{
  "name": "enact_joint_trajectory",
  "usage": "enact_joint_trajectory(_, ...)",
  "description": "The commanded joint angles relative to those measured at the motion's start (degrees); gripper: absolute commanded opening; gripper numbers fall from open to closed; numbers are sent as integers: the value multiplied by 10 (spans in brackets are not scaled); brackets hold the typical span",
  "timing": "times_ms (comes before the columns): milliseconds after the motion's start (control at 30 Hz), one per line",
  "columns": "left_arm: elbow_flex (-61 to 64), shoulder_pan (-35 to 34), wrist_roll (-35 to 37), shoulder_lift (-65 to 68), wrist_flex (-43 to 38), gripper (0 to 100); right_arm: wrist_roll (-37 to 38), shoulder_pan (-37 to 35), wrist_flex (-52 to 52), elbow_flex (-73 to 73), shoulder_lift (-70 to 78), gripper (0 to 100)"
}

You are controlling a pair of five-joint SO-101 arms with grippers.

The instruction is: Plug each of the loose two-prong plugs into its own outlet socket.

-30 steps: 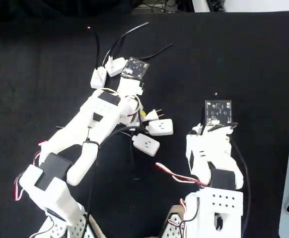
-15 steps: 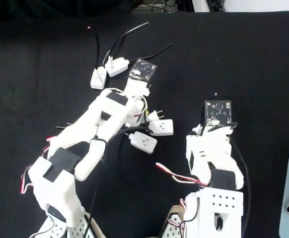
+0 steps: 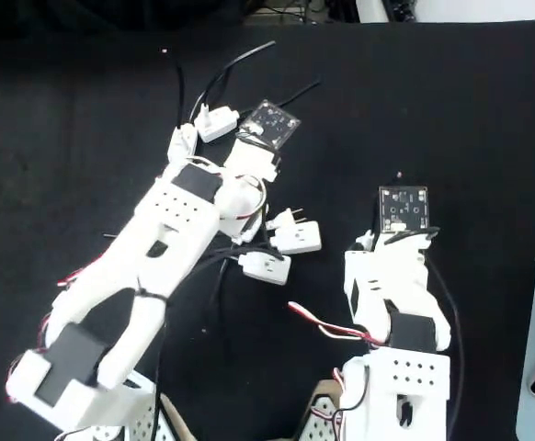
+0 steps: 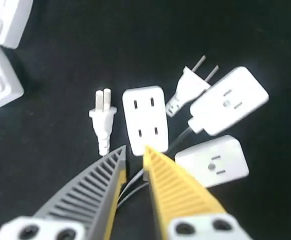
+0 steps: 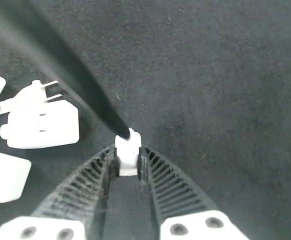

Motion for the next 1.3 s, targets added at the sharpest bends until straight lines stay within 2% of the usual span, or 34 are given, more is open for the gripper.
enact_joint_trajectory(0,-8,-16,-8,-45,29,133,-3,2,2,-11,-7,12)
enact_joint_trajectory(100,6,-33,-2,-22,24,259,-3,2,2,-11,-7,12)
enact_joint_trajectory(167,8,-42,25,4,13,305,-3,2,2,-11,-7,12)
enact_joint_trajectory(367,6,-40,34,110,-77,305,-3,2,2,-10,-7,12)
enact_joint_trajectory(500,1,-38,35,158,-130,264,-3,2,2,-7,-7,12)
enact_joint_trajectory(733,-15,-37,32,183,-139,152,-3,2,2,-9,-7,12)
enact_joint_trajectory(900,-20,-27,31,143,-99,84,-2,2,2,-9,-7,12)
enact_joint_trajectory(1067,-15,-32,28,34,-33,47,0,2,2,-10,-7,12)
enact_joint_trajectory(1267,-19,-57,-34,-84,55,29,-2,2,2,-10,-7,12)
